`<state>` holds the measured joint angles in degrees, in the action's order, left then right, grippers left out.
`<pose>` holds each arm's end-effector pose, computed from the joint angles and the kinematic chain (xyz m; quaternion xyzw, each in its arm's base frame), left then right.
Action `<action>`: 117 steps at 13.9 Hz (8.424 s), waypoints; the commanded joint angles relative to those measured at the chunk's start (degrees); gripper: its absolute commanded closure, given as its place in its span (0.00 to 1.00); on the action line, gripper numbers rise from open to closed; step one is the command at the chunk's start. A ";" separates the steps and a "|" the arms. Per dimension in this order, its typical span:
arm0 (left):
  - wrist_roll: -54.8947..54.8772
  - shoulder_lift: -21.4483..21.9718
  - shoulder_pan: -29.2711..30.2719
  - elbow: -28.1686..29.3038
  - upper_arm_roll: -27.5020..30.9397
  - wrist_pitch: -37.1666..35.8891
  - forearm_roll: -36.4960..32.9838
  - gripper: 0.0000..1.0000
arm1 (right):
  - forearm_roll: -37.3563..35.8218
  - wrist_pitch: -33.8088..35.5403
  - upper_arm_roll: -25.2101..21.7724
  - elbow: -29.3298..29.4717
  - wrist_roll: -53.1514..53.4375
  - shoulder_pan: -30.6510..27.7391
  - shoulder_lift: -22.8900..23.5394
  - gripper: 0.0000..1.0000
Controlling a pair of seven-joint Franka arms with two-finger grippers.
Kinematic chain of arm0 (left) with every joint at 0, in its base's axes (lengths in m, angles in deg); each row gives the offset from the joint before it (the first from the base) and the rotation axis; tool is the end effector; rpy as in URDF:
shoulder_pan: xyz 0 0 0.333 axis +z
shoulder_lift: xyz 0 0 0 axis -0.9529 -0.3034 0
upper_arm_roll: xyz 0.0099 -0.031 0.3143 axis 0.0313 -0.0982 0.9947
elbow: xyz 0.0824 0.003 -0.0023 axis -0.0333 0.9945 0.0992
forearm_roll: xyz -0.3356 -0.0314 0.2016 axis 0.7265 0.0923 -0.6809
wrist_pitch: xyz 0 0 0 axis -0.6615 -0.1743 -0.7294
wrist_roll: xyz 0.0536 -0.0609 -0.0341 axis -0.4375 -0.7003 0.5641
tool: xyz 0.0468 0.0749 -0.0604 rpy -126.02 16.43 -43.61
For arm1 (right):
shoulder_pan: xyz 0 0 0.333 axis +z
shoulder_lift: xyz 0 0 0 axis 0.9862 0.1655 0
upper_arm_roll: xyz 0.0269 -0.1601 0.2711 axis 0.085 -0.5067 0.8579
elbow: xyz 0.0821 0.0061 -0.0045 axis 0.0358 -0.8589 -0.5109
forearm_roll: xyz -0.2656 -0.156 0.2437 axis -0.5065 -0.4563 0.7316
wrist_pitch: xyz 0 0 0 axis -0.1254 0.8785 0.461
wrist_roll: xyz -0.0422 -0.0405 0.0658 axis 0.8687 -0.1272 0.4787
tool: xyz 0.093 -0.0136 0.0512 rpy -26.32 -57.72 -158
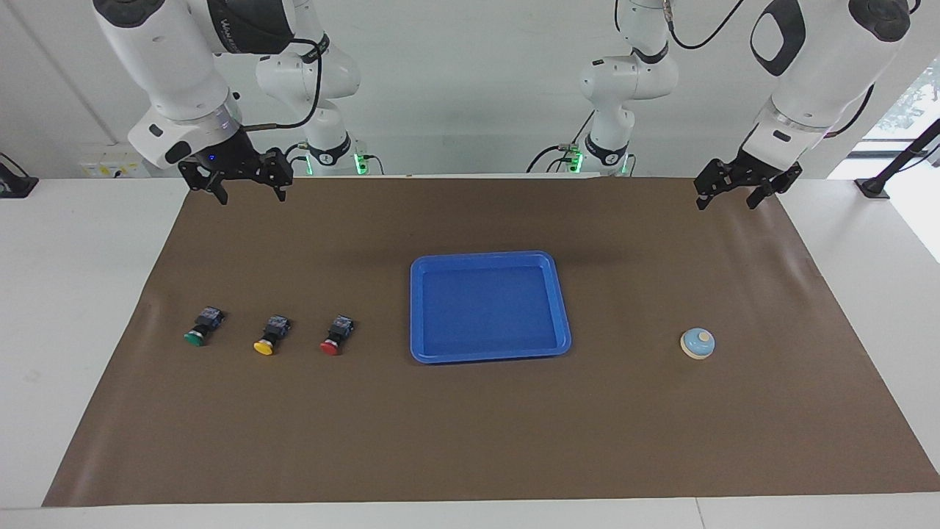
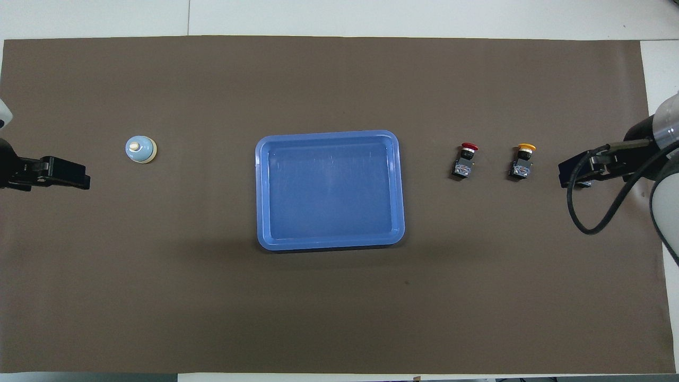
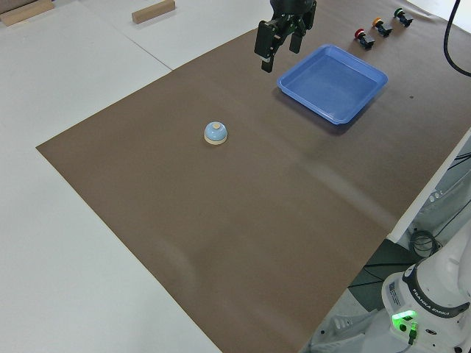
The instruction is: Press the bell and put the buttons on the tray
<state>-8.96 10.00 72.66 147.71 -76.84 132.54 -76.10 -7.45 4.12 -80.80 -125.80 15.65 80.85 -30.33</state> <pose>0.5322 -0.0229 0.5904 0.9993 -0.0275 -0.0229 0.0067 0.5446 0.0298 0.6067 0.9975 0.0328 -0.0606 0.0141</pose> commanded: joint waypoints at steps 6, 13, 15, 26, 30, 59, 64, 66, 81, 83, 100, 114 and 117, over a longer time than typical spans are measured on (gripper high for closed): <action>-0.01 1.63 -0.59 2.39 0.21 1.36 -0.37 0.00 | 0.67 0.66 0.36 -0.67 -1.30 -0.90 -0.93 0.00; -0.54 -10.21 0.11 5.12 0.13 18.83 -0.37 1.00 | 0.67 0.66 0.36 -0.67 -1.30 -0.90 -0.93 0.00; -1.94 -14.61 1.42 5.12 0.22 24.02 -0.45 1.00 | 0.76 0.66 0.36 -0.67 -1.30 -0.90 -0.93 0.00; -2.74 -23.94 2.57 3.97 0.30 34.32 -0.45 1.00 | 0.67 0.66 0.36 -0.67 -1.30 -0.90 -0.93 0.00; -2.66 -24.65 2.48 6.08 0.30 37.21 -0.45 1.00 | 0.76 0.66 0.36 -0.67 -1.30 -0.90 -0.93 0.00; -2.30 0.22 1.61 -3.23 0.39 -2.50 0.34 0.00 | 0.76 0.75 0.36 -0.67 -1.30 -0.90 -0.93 0.00; -2.65 0.75 1.52 -2.26 0.39 -3.11 0.34 0.00 | 0.76 0.66 0.36 -0.67 -1.30 -0.99 -0.93 0.00; -2.74 0.84 1.52 -2.09 0.39 -3.29 0.42 0.00 | 0.76 0.66 0.36 -0.67 -1.30 -0.90 -0.93 0.00; -2.30 1.72 2.05 -0.59 0.30 -3.29 0.34 0.00 | 0.67 -12.68 0.80 -11.56 4.66 0.24 -2.79 0.00; -2.30 1.72 2.05 -0.59 0.39 -3.29 0.34 0.00 | 0.67 -16.37 0.80 -13.67 7.91 1.82 -0.95 0.00; -2.30 1.72 2.13 -0.59 0.39 -3.29 0.34 0.00 | 0.32 -56.20 0.63 -28.54 24.81 5.61 16.46 0.00; -2.30 1.72 2.13 -0.59 0.39 -3.29 0.34 0.00 | 0.14 -46.75 0.71 -20.12 24.81 6.31 17.08 1.00; -2.30 1.72 2.13 -0.59 0.39 -3.29 0.34 0.00 | 0.93 -35.84 0.89 -11.42 24.89 9.28 17.17 1.00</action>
<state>-11.16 10.93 74.83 146.48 -76.64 129.66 -76.08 -7.33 -37.97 -80.29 -142.92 39.55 87.98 -13.35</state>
